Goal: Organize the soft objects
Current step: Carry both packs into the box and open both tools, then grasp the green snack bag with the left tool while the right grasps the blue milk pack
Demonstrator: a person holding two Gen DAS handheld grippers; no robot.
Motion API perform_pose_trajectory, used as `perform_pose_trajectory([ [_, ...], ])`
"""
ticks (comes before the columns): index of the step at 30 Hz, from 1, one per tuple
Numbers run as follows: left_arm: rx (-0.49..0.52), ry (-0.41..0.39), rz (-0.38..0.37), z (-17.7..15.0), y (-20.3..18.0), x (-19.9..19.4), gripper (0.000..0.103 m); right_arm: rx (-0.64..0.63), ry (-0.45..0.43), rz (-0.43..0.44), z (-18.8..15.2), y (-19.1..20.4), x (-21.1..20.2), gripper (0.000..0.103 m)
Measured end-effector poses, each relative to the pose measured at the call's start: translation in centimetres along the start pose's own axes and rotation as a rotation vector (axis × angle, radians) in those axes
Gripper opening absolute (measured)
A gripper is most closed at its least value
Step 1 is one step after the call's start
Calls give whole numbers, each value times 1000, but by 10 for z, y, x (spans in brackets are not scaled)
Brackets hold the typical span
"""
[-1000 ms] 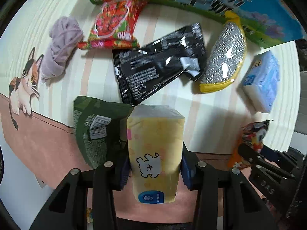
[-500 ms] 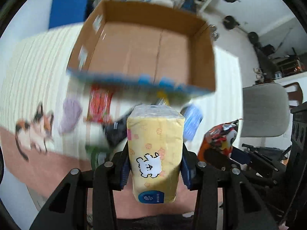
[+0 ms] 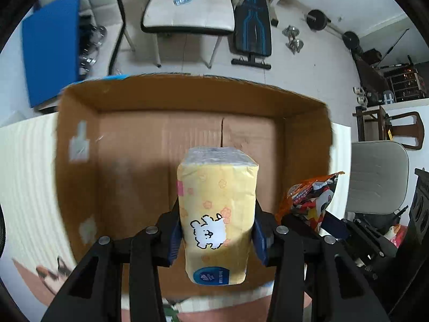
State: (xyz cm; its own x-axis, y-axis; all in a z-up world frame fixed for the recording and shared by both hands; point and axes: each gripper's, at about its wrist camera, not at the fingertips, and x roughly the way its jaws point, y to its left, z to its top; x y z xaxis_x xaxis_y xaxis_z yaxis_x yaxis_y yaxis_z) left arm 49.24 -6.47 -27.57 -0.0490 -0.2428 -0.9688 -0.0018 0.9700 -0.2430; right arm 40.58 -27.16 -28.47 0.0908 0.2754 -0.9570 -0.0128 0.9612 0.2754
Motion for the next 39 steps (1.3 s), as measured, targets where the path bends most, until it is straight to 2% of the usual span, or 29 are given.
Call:
perform_pose_trajectory([
  [1, 2, 17, -4, 9, 2, 10, 41, -1, 6, -12, 4, 2, 8, 43],
  [3, 6, 43, -14, 21, 5, 25, 41, 1, 17, -28, 36, 10, 14, 43],
  [6, 4, 74, -41, 35, 5, 42, 41, -1, 36, -58, 54, 8, 30, 43],
  [8, -4, 92, -60, 46, 6, 53, 41, 0, 49, -76, 42, 13, 26, 43],
  [9, -2, 99, -63, 51, 4, 56, 41, 0, 53, -80, 56, 16, 29, 44],
  [11, 7, 115, -58, 55, 4, 66, 42, 5, 62, -87, 55, 18, 31, 44],
  [16, 33, 131, -37, 58, -9, 76, 43, 1, 63, -108, 78, 18, 43, 45],
  [19, 5, 149, -44, 61, -8, 79, 45, 11, 67, -96, 84, 20, 48, 46],
  [20, 3, 150, -54, 61, -9, 78, 53, 14, 72, -93, 86, 19, 50, 47],
  [21, 0, 150, -48, 63, -6, 78, 66, 16, 76, -92, 85, 20, 48, 49],
  [23, 7, 133, -38, 61, -9, 71, 76, 16, 68, -101, 85, 24, 43, 52],
  [25, 10, 117, -28, 58, -9, 65, 78, 10, 63, -122, 91, 20, 46, 65],
  [28, 17, 98, -11, 52, -10, 54, 86, -5, 60, -144, 92, 17, 43, 72],
  [30, 30, 65, 23, 46, -11, 43, 87, -6, 60, -149, 90, 17, 37, 72],
  [32, 47, 27, 46, 38, -12, 30, 91, -6, 55, -159, 85, 17, 29, 79],
  [33, 52, 8, 65, 33, -12, 24, 95, -11, 52, -158, 84, 17, 26, 88],
  [34, 57, -12, 76, 28, -12, 18, 99, -17, 50, -152, 79, 19, 21, 94],
  [37, 66, -56, 104, 10, -9, 0, 99, -28, 48, -146, 71, 20, 16, 96],
  [39, 63, -81, 106, -4, -7, -11, 99, -34, 39, -143, 65, 21, 10, 103],
])
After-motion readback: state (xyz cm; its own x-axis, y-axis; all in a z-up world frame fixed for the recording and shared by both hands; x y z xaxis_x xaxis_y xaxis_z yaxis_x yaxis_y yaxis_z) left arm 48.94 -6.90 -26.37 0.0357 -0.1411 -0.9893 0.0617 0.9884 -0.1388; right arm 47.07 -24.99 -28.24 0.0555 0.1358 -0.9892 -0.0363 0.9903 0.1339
